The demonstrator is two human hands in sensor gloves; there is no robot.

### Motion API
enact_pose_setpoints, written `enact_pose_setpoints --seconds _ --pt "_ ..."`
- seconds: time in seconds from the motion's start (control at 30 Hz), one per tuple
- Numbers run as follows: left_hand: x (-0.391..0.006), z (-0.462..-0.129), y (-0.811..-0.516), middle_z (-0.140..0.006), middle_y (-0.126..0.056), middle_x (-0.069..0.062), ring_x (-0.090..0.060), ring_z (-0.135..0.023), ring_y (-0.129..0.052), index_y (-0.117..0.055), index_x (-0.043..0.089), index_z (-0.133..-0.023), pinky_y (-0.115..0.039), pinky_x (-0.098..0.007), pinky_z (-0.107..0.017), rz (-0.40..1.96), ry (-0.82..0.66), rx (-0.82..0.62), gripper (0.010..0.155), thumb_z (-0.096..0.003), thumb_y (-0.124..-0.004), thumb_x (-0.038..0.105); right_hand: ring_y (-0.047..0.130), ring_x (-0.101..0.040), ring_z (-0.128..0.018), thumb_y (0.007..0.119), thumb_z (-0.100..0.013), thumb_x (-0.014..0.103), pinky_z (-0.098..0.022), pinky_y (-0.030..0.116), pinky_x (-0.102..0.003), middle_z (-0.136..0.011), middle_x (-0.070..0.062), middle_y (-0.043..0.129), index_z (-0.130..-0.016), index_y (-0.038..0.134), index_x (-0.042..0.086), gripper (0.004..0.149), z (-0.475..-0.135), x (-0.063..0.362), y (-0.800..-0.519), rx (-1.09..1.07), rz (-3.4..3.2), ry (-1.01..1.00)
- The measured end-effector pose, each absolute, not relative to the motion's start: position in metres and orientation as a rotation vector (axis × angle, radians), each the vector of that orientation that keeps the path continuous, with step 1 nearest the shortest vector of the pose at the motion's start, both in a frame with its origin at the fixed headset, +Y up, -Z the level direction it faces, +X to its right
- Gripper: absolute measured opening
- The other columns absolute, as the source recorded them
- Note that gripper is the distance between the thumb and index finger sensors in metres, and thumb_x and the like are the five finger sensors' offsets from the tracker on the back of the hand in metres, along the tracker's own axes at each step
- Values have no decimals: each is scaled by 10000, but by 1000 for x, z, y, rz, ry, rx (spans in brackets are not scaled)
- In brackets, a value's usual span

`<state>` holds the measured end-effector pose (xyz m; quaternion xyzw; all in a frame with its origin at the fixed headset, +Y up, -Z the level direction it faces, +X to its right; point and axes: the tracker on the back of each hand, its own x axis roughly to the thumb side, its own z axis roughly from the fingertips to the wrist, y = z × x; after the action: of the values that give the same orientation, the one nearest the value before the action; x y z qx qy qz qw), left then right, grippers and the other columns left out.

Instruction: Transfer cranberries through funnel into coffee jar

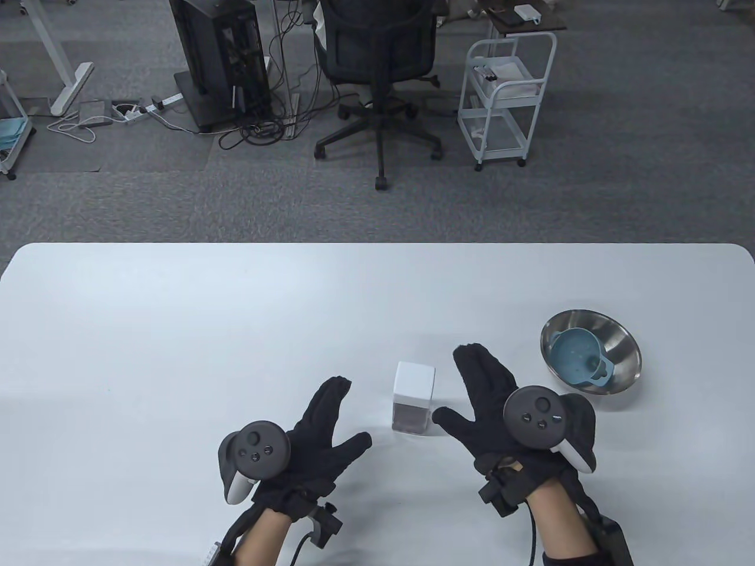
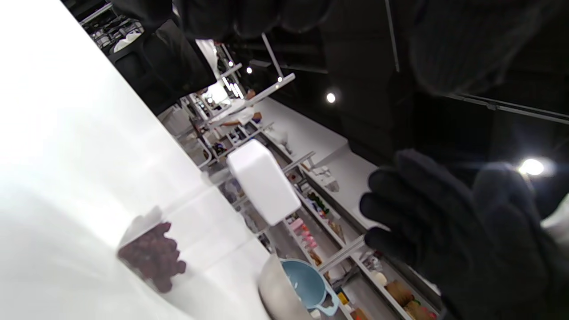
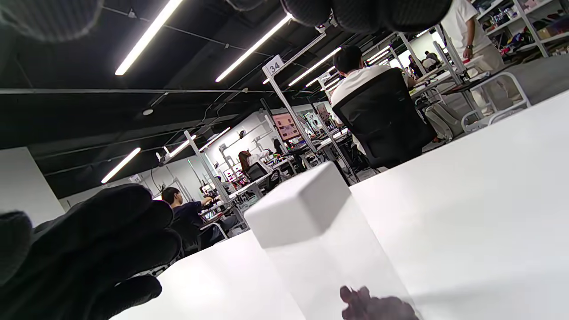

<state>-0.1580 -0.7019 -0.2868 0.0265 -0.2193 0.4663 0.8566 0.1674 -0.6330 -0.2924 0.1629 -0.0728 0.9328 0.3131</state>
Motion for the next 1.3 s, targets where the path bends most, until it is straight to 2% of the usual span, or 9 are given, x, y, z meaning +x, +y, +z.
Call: enact_pose_setpoints --seconds 0.27,0.43,1.3 --pt "-157 -287 -702 -1223 -401 -197 -502 -1131 -516 -404 150 -1165 -515 -650 -774 972 -462 34 926 -478 -739 673 532 -495 -1031 713 -410 719 -691 580 -592 -1177 -208 432 -1090 397 121 960 -284 183 -675 386 2384 -135" --pt "-157 -287 -703 -1223 -405 -197 -504 -1130 -518 -408 146 -1165 -514 -653 -772 972 -459 26 926 -478 -738 674 534 -493 -1030 715 -406 718 -690 581 -591 -1175 -207 434 -1087 397 116 963 -284 188 -684 364 2381 -120" --pt "-153 -288 -704 -1222 -413 -197 -503 -1128 -528 -419 146 -1163 -516 -660 -767 968 -460 -4 921 -478 -738 673 542 -493 -1024 718 -409 708 -685 588 -588 -1170 -211 438 -1083 400 110 956 -284 192 -690 360 2356 -79"
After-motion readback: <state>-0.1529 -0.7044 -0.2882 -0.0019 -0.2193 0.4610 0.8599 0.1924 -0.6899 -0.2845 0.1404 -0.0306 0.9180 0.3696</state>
